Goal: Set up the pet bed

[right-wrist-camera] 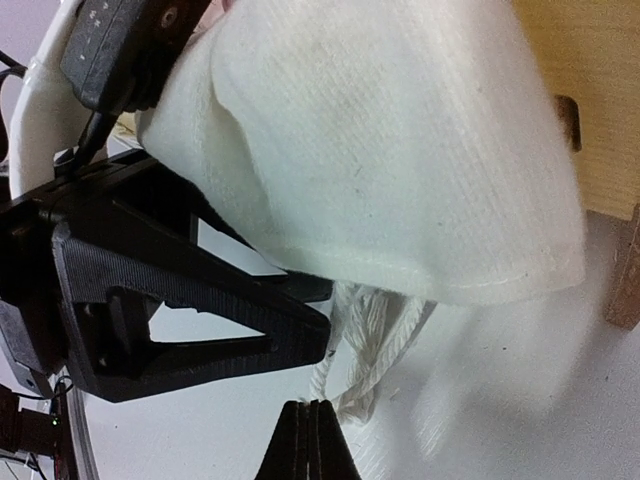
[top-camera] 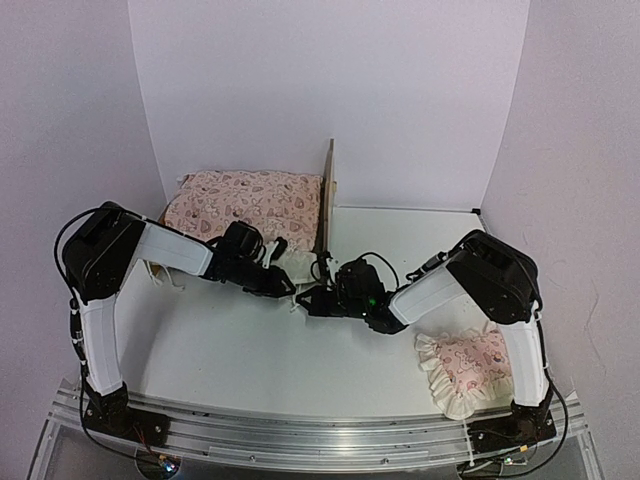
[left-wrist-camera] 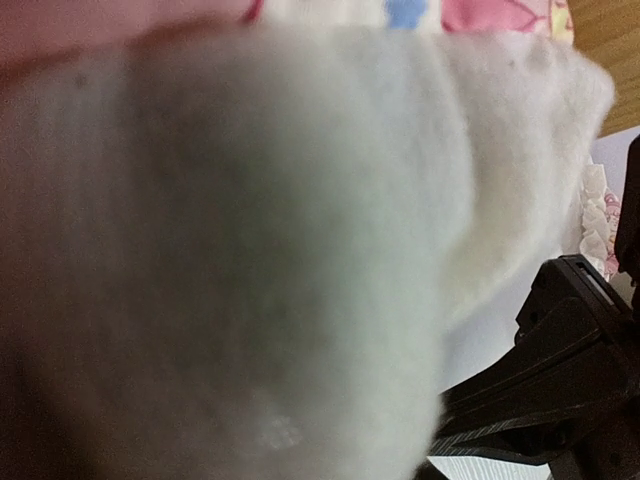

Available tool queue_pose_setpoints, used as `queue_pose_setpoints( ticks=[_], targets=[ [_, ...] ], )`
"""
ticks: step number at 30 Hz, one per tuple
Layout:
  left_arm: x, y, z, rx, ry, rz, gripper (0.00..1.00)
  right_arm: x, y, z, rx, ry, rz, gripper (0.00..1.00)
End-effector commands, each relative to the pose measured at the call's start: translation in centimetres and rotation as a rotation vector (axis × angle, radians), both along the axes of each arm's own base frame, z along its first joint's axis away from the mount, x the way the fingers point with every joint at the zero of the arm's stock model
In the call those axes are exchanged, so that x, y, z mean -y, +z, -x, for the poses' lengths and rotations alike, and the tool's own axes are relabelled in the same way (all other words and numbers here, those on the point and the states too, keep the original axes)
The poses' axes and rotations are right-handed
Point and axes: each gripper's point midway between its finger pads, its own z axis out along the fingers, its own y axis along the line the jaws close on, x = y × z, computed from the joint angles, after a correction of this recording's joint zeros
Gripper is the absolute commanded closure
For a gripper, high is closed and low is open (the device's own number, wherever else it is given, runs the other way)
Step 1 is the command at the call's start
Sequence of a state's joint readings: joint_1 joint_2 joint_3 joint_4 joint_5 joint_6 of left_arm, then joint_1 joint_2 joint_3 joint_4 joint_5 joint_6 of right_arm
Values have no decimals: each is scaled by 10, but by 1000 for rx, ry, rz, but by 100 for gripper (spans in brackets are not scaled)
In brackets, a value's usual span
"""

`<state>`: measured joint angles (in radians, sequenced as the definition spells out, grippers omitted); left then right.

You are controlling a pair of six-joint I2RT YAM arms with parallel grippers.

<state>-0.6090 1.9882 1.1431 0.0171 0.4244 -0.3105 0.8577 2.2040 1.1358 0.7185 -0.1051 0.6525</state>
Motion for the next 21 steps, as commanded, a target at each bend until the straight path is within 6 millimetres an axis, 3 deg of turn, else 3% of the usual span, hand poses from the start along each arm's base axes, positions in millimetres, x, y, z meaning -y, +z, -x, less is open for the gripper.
queue_pose_setpoints(
  ticks=[1,6,11,15,21],
  targets=[
    [13,12,-5,37,-14,66,64,-4,36,-12,54,-24,-76,100],
    [17,11,0,16,-26,83,66,-3,35,-15,52,-28,-77,100],
    [15,4,2,-2,-17,70,82,0,37,-21,55,-50,-79,100],
    [11,1,3,-17,-13,42,100,-1,43,-33,90,-65,-81,100],
    [7,6,4,-47,-30,27,100,-9,24,-42,76,-72,-57,100]
  ],
)
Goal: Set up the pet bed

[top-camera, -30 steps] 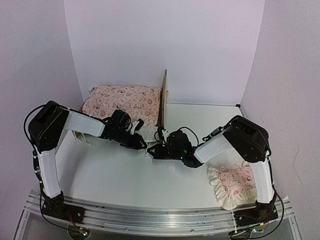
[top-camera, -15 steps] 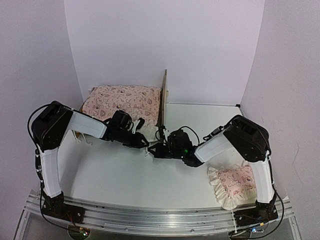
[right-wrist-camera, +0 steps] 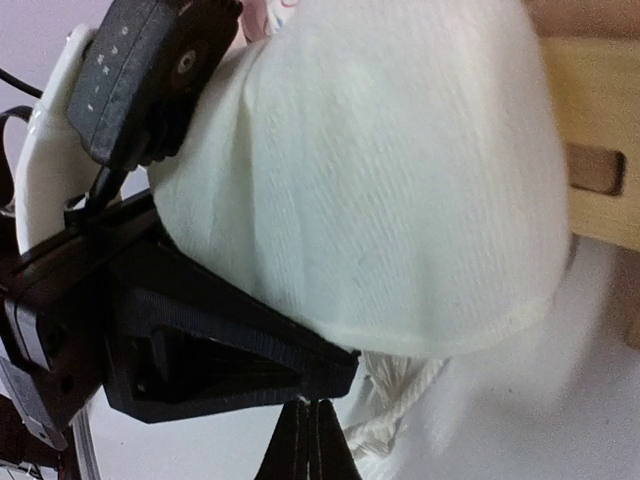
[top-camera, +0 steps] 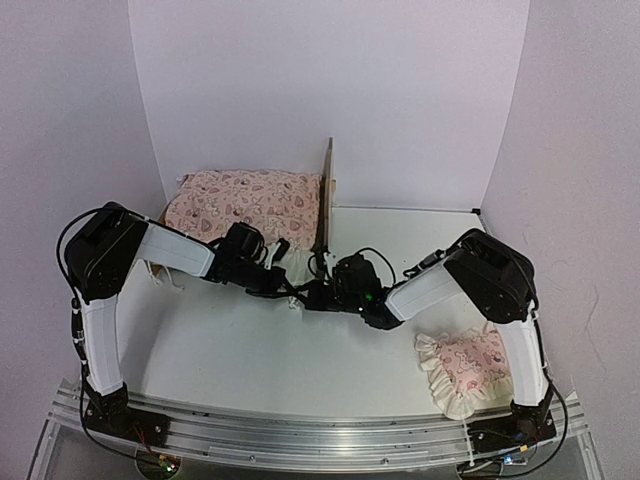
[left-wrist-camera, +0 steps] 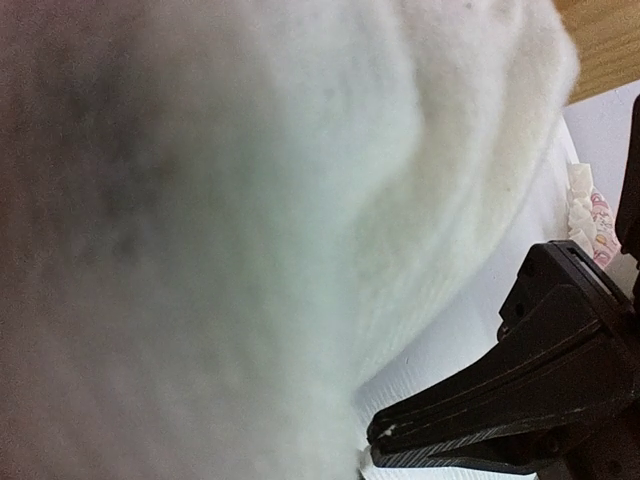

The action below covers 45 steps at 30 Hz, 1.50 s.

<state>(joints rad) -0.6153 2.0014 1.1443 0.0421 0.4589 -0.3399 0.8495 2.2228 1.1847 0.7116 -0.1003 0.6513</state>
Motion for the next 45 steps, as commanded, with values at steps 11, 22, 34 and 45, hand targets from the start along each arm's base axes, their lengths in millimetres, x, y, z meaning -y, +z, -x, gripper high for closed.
queue_pose_setpoints(
  ticks=[11,22,34,45],
  targets=[
    [-9,8,1,-66,-13,-17,100,10,-8,-36,127,-99,166,100],
    [0,12,8,-75,-75,39,100,-10,-23,-34,120,-26,169,100],
    [-1,16,23,-76,-196,23,85,-11,-62,-18,31,22,172,100],
    [-32,37,11,344,-566,-203,46,-9,-70,-8,-36,53,134,100]
  ],
)
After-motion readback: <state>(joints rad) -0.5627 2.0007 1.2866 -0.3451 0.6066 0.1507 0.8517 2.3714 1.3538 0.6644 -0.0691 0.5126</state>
